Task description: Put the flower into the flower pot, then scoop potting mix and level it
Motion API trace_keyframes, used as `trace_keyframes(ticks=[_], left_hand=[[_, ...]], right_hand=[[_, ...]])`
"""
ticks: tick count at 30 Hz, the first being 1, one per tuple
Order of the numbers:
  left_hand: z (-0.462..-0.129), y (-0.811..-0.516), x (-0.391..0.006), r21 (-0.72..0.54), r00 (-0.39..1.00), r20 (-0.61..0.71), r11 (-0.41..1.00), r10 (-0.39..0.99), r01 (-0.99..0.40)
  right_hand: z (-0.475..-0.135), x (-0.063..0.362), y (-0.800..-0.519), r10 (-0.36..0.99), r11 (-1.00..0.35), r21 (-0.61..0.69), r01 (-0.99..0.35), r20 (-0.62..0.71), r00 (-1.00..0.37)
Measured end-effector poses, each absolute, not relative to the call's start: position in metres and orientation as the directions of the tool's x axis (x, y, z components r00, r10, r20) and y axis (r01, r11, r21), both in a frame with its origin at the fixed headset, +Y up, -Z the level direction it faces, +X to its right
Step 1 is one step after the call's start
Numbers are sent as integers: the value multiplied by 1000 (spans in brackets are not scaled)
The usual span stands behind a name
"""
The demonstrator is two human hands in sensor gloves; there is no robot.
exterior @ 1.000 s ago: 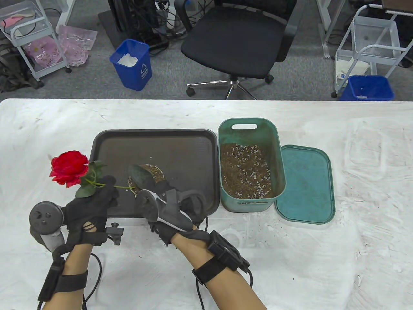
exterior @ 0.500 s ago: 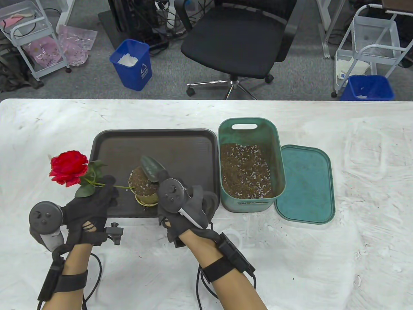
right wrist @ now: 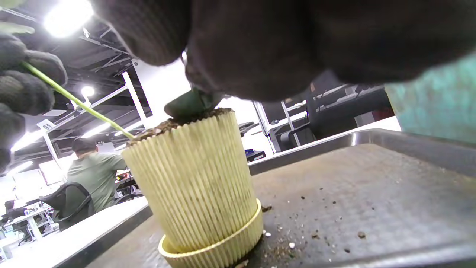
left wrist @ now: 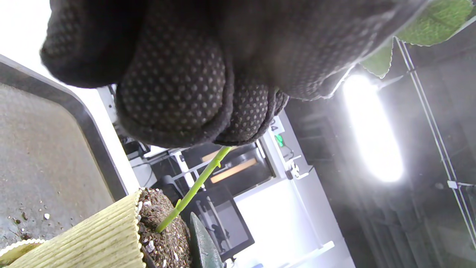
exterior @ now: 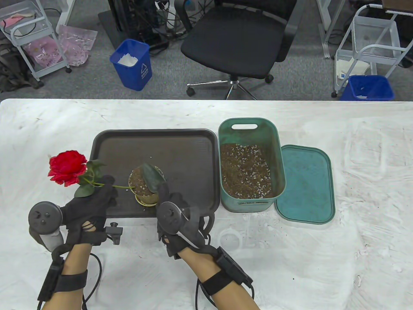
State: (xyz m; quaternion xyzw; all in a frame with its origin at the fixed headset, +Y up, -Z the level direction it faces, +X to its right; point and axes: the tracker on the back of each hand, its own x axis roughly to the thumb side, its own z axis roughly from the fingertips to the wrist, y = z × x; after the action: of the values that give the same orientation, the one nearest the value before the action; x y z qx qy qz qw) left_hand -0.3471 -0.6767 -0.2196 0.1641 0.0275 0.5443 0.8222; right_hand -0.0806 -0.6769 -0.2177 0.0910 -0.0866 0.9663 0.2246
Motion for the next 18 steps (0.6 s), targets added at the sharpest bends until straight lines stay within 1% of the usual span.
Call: trace_keyframes(ticks=[4, 6, 8, 9, 10, 11, 13, 16, 18], left_hand=[[-220, -677, -347, 297, 407, 137, 355, 903, -886], [-220, -677, -347, 298, 408, 136, 355, 903, -886], [-220, -677, -347, 298, 406, 135, 353, 904, -887], [-220, -677, -347, 298, 405, 134, 353, 904, -887], [-219, -676, -347, 298, 406, 135, 354, 904, -887], [-220, -676, -347, 297, 407, 136, 355, 903, -886], [-220, -676, -347, 296, 407, 136, 355, 903, -887], [-220, -677, -347, 296, 406, 136, 354, 904, -887], [-220, -677, -347, 297, 407, 136, 354, 903, -887]], right_hand=[[-220, -87, -665, 417, -875, -153, -460, 244, -875], [-224, -92, -660, 400, -884, -144, -444, 258, -880], [-230, -98, -662, 356, -914, -106, -391, 246, -901], [-233, -100, -666, 317, -941, -52, -336, 226, -921], [-233, -100, -667, 306, -947, -33, -320, 221, -926], [-233, -99, -666, 319, -937, -70, -342, 227, -920], [-233, -99, -660, 331, -934, -62, -353, 225, -916], [-236, -102, -650, 340, -921, -102, -375, 254, -905], [-238, -108, -644, 281, -947, -78, -312, 271, -921]])
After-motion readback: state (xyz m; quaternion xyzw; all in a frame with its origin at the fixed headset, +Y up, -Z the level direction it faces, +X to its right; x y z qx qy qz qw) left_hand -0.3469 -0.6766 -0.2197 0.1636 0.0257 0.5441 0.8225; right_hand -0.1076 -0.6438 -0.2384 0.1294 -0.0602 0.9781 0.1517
